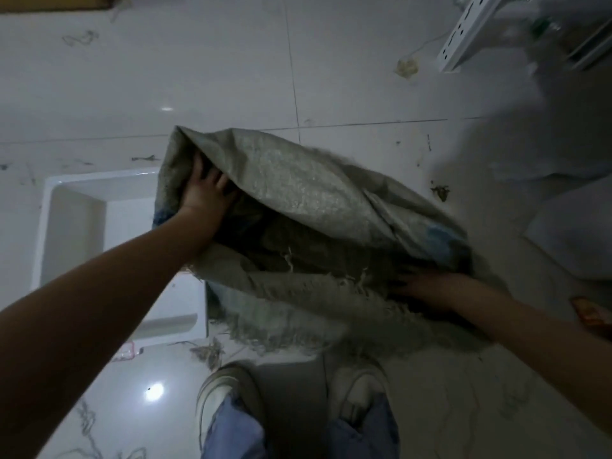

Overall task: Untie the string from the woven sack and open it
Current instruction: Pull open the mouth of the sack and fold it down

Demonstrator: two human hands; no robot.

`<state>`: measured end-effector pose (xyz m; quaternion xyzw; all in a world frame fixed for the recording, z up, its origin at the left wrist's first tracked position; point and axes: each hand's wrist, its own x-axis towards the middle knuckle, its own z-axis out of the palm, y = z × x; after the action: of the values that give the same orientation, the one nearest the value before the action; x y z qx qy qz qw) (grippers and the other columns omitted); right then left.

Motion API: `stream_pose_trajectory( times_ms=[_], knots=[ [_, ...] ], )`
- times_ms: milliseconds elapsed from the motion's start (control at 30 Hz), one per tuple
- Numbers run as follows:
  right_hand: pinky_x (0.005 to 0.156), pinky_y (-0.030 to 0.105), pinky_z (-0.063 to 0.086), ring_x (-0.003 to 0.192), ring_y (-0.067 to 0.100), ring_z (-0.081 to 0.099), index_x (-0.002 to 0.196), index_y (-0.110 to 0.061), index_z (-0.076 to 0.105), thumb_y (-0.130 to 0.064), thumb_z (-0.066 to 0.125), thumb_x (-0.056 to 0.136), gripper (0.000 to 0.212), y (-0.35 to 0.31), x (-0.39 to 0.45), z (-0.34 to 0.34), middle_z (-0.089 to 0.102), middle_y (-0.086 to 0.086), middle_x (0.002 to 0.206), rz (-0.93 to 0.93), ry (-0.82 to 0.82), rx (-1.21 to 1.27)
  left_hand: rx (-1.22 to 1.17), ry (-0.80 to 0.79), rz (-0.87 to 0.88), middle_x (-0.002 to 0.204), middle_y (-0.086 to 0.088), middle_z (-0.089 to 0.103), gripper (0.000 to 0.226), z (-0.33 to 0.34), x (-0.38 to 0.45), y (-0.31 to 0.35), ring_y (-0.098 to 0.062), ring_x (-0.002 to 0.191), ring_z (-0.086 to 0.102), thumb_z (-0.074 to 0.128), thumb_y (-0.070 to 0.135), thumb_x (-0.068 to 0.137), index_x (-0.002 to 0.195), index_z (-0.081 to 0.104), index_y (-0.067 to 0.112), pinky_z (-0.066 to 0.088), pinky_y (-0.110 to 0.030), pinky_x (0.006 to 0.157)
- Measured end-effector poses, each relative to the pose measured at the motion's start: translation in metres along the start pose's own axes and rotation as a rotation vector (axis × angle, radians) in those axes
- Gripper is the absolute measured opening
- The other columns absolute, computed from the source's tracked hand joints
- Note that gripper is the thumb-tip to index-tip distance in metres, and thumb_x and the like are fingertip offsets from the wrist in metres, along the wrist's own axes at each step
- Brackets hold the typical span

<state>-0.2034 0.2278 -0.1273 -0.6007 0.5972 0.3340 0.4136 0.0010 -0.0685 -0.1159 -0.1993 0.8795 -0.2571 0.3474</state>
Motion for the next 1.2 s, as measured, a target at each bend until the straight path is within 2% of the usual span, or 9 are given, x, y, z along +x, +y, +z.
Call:
stream_pose_trajectory(
  times_ms=[167,267,333,433,500,633,867,1033,1200],
  knots=[
    [0.099,0.035,0.042,0.122,0.019,0.051,0.121,-0.031,0.058,-0.035,0.046,0.093,0.031,0.013,-0.016,-0.039,0.057,-0.005,0.131,0.008,0.316,0.145,-0.186,-0.043,-0.072,0.154,-0.018,0.022,0.075,-0.027,-0.034,0.03,-0.04,0.139,0.028,0.047,0.049,0.089,0.149,0.016,0.018,0.019,-0.061,0.111],
    [0.07,0.026,0.047,0.088,0.019,0.066,0.102,-0.023,0.069,-0.021,0.059,0.086,0.019,-0.007,-0.025,-0.07,0.071,-0.001,0.099,0.053,0.908,0.35,-0.316,0.397,0.038,0.11,-0.012,0.063,0.037,-0.049,-0.052,0.041,-0.03,0.099,0.06,0.062,0.031,0.082,0.111,0.054,0.01,0.042,-0.039,0.082],
    [0.076,0.036,0.048,0.094,0.03,0.063,0.109,-0.011,0.065,-0.017,0.071,0.075,0.035,-0.016,-0.029,-0.09,0.066,0.012,0.102,0.178,1.313,0.234,-0.274,0.66,-0.041,0.102,-0.015,0.064,0.054,-0.057,-0.052,0.032,-0.031,0.093,0.061,0.076,0.034,0.064,0.105,0.053,0.008,0.039,-0.04,0.079],
    [0.107,0.056,0.028,0.132,0.036,0.034,0.142,-0.011,0.031,-0.047,0.076,0.066,0.095,-0.012,-0.014,-0.106,0.04,0.019,0.139,0.423,1.009,0.199,-0.384,0.374,-0.202,0.154,-0.023,0.02,0.104,-0.055,-0.028,0.013,-0.039,0.144,0.016,0.065,0.06,0.07,0.147,0.012,0.015,0.014,-0.061,0.113],
    [0.105,0.051,0.03,0.129,0.031,0.039,0.143,-0.015,0.026,-0.059,0.067,0.069,0.095,-0.009,0.003,-0.106,0.043,0.015,0.138,0.501,0.757,0.173,-0.427,0.21,-0.21,0.159,-0.02,0.002,0.098,-0.043,-0.009,0.005,-0.04,0.146,-0.004,0.059,0.055,0.079,0.15,0.001,0.021,0.004,-0.065,0.113],
    [0.08,0.034,0.043,0.097,0.028,0.06,0.102,-0.013,0.058,-0.031,0.049,0.091,0.023,0.001,0.022,-0.097,0.066,0.011,0.103,0.426,0.82,0.583,-0.765,0.236,-0.168,0.143,-0.018,0.043,0.059,-0.02,0.009,-0.001,-0.035,0.138,0.032,0.057,0.027,0.087,0.142,0.038,0.019,0.019,-0.048,0.115],
    [0.074,0.034,0.048,0.074,0.029,0.059,0.082,-0.008,0.063,-0.023,0.05,0.079,0.02,0.051,-0.002,-0.113,0.064,0.016,0.083,0.28,0.441,1.622,-1.822,-0.048,-0.056,0.078,-0.004,0.066,0.012,-0.028,0.005,-0.035,-0.015,0.076,0.061,0.062,0.012,0.086,0.086,0.073,0.008,0.05,-0.018,0.071],
    [0.073,0.032,0.053,0.081,0.029,0.065,0.102,-0.004,0.063,-0.038,0.052,0.092,0.037,0.069,0.016,-0.11,0.067,0.017,0.093,0.359,0.294,1.503,-2.068,-0.222,-0.249,0.085,-0.009,0.07,0.018,-0.024,0.017,-0.028,-0.032,0.097,0.061,0.054,0.016,0.09,0.078,0.066,0.015,0.051,-0.031,0.077],
    [0.07,0.029,0.043,0.077,0.026,0.059,0.086,-0.007,0.058,-0.051,0.061,0.08,0.044,0.065,0.048,-0.104,0.058,0.012,0.083,0.552,0.566,1.046,-1.622,-0.341,-0.282,0.139,-0.024,0.047,0.039,-0.042,0.02,0.007,-0.037,0.126,0.047,0.037,0.014,0.099,0.13,0.049,-0.007,0.036,-0.039,0.103]
  ],
)
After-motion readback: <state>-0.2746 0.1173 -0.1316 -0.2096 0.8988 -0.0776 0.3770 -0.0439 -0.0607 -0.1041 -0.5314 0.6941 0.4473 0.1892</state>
